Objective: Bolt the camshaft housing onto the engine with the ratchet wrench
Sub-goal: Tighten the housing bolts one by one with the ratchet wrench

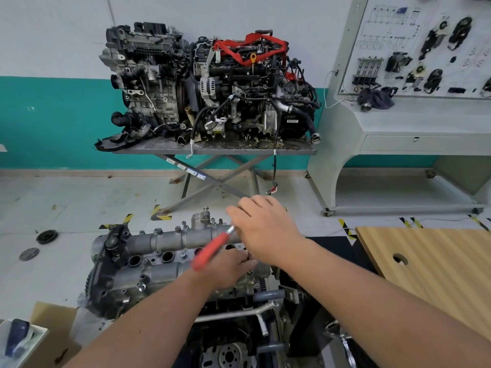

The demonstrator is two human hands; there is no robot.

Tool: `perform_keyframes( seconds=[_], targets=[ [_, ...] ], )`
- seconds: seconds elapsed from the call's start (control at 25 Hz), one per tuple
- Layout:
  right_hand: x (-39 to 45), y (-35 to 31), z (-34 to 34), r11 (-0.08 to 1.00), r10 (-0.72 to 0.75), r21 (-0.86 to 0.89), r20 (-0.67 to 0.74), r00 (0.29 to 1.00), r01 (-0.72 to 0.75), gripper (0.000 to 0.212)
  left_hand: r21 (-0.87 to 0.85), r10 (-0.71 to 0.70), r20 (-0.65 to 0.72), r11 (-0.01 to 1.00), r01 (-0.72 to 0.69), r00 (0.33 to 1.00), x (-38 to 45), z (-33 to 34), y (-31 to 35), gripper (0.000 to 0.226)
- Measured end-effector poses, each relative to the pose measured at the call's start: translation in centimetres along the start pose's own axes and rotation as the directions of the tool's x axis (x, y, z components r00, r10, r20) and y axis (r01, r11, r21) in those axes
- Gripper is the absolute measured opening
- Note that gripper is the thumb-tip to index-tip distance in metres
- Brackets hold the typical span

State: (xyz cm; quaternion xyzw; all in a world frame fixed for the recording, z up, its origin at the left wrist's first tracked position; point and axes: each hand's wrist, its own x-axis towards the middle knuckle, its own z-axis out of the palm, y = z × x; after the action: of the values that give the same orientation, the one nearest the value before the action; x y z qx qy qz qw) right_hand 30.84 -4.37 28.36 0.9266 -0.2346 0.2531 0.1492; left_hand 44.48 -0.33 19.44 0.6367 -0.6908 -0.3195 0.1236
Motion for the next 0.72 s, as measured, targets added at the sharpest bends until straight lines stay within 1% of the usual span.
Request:
perform_keyframes(
  seconds=[0.08,0.12,0.16,0.2,0.24,0.28,0.32,0.36,0.4,0.44,0.48,0.52,0.56,0.6,0.64,0.68,0.72],
  targets=[
    [0.7,0.2,-1.3,0.995,0.008,-0.098,0.134,0.991,0.005,0.044,0.055,-0.054,0.053,0.997,0.051,0.997,0.1,0.0,0.2,0.044],
    [1.3,0.1,-1.8,0.994,0.025,-0.113,0.19,0.981,-0.003,0.049,0.038,-0.072,0.058,0.997,0.07,0.996,0.1,0.0,0.2,0.048],
    [2.0,0.1,-2.1,0.994,0.051,-0.102,0.261,0.964,-0.025,0.048,0.02,-0.082,0.052,0.996,0.081,0.995,0.2,0.0,0.1,0.049],
    [2.6,0.0,-2.3,0.994,0.106,-0.053,0.338,0.935,-0.093,0.043,0.007,-0.084,0.049,0.996,0.084,0.995,0.2,-0.1,-0.1,0.05],
    [3.3,0.1,-2.5,0.974,0.186,0.039,0.425,0.886,-0.223,0.04,0.004,-0.085,0.053,0.996,0.085,0.995,0.2,0.0,-0.2,0.049],
    [3.9,0.3,-2.8,0.893,0.279,0.168,0.521,0.807,-0.417,0.038,0.004,-0.081,0.062,0.997,0.081,0.995,0.1,0.0,-0.3,0.048],
    [4.2,0.5,-2.9,0.702,0.356,0.33,0.604,0.713,-0.631,0.034,0.007,-0.074,0.065,0.997,0.074,0.995,0.1,0.0,-0.3,0.047],
    [4.2,0.5,-2.9,0.397,0.395,0.476,0.683,0.614,-0.785,0.027,0.015,-0.066,0.062,0.998,0.066,0.996,0.1,0.0,-0.3,0.045],
    [4.0,0.1,-2.9,0.042,0.397,0.559,0.751,0.528,-0.828,0.021,0.027,-0.057,0.058,0.998,0.055,0.997,0.1,0.0,-0.3,0.043],
    [3.5,-0.3,-2.8,-0.271,0.378,0.589,0.793,0.478,-0.762,0.016,0.037,-0.047,0.055,0.998,0.045,0.997,0.1,0.0,-0.3,0.041],
    [3.0,-0.8,-2.7,-0.497,0.365,0.594,0.805,0.469,-0.633,0.013,0.044,-0.042,0.053,0.998,0.04,0.998,0.1,0.1,-0.3,0.04],
    [2.6,-1.3,-2.6,-0.653,0.368,0.586,0.799,0.476,-0.479,0.013,0.048,-0.04,0.05,0.998,0.037,0.998,0.1,0.1,-0.3,0.04],
    [2.2,-1.7,-2.1,-0.75,0.392,0.577,0.782,0.484,-0.325,0.016,0.042,-0.041,0.047,0.998,0.039,0.998,0.0,0.1,-0.4,0.041],
    [2.0,-1.9,-1.5,-0.8,0.437,0.573,0.759,0.483,-0.178,0.02,0.033,-0.048,0.049,0.998,0.046,0.998,0.0,0.0,-0.4,0.042],
    [1.8,-2.0,-0.8,-0.802,0.492,0.594,0.724,0.484,-0.072,0.024,0.021,-0.055,0.054,0.998,0.054,0.997,0.0,0.0,-0.5,0.043],
    [1.5,-2.2,-0.3,-0.76,0.553,0.649,0.673,0.491,-0.035,0.024,0.017,-0.06,0.059,0.998,0.059,0.996,0.0,0.0,-0.5,0.044],
    [1.2,-2.4,0.1,-0.685,0.603,0.726,0.618,0.504,-0.071,0.019,0.023,-0.067,0.061,0.998,0.066,0.996,0.1,0.0,-0.5,0.044]
  ],
)
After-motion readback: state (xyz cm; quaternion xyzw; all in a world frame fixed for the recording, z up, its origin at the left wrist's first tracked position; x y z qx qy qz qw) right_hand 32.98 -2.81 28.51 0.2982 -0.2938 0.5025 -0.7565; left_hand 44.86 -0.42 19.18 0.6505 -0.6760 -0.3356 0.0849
